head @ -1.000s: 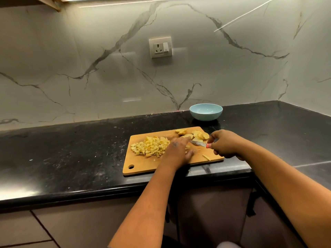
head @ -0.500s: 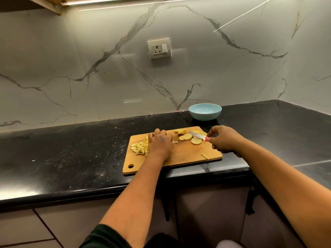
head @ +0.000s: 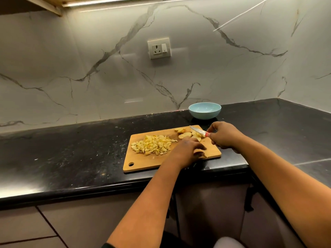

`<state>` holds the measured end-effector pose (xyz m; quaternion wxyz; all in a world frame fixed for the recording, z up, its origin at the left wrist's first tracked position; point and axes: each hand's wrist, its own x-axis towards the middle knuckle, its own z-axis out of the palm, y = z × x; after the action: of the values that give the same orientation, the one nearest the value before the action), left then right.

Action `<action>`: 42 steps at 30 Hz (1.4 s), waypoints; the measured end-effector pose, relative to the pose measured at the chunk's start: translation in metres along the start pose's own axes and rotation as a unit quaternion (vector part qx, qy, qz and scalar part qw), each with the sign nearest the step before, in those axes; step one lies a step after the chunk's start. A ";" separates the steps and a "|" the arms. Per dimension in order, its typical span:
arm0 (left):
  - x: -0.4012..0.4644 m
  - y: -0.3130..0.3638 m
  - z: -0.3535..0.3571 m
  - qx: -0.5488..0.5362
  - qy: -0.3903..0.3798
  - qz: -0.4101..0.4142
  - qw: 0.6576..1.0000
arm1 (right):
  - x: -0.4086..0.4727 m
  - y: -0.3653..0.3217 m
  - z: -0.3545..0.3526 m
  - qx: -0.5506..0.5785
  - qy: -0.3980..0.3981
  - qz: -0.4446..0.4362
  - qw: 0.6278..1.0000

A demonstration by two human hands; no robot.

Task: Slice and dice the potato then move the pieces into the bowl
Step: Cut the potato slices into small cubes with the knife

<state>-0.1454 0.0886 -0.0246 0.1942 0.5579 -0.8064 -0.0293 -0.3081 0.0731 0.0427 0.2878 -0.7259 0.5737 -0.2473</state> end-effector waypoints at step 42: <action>-0.004 -0.027 0.012 -0.037 0.223 -0.248 0.942 | -0.037 -0.042 0.018 -0.363 -0.116 -0.078 0.921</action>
<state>-0.1243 0.0804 -0.0435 0.3761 0.7249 -0.5768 0.0183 -0.2746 0.1187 0.0578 0.0486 -0.8467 0.5281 0.0424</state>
